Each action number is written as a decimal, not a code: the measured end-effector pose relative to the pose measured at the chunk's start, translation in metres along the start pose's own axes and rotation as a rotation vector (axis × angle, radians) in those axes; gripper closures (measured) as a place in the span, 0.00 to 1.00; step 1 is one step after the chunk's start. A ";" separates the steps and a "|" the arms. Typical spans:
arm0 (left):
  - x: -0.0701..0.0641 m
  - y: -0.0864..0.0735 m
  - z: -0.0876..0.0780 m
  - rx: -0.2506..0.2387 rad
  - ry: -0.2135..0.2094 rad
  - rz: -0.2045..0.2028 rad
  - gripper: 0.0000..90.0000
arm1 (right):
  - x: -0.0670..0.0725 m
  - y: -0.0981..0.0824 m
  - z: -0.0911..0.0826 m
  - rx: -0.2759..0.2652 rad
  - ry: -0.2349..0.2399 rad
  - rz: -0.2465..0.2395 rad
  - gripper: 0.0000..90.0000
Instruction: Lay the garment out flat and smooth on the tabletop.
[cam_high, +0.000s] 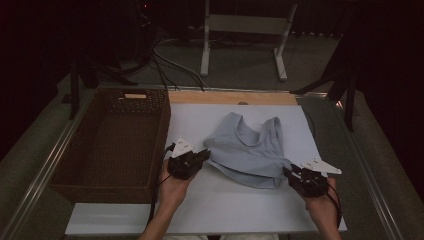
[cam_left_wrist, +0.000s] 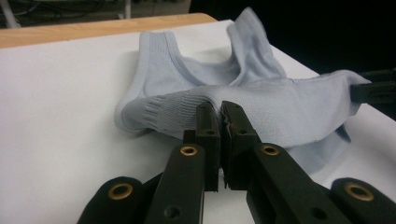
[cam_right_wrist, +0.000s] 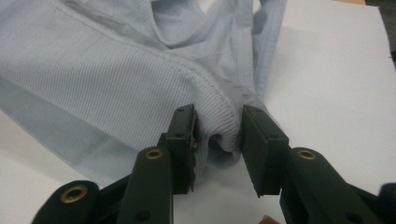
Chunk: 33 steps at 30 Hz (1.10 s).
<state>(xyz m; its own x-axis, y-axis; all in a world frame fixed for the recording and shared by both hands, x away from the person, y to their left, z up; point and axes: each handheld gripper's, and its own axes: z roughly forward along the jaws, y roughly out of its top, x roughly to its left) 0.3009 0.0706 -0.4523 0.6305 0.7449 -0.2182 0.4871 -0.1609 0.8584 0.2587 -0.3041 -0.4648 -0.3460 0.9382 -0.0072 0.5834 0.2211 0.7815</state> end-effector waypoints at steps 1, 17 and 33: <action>0.000 -0.001 0.001 0.010 0.006 0.003 0.98 | 0.000 0.000 0.001 -0.002 -0.001 0.000 0.72; 0.004 -0.014 0.013 0.092 0.015 0.006 0.94 | 0.002 0.003 0.023 0.066 0.076 0.033 0.78; 0.004 -0.011 0.012 0.077 0.017 -0.012 0.98 | -0.002 -0.013 -0.004 0.057 0.055 0.013 0.43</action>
<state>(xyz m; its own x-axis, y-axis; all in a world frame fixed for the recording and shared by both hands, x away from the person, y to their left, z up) 0.3057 0.0678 -0.4686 0.6142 0.7578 -0.2202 0.5400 -0.2001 0.8175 0.2492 -0.3099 -0.4723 -0.3768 0.9255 0.0376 0.6284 0.2256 0.7445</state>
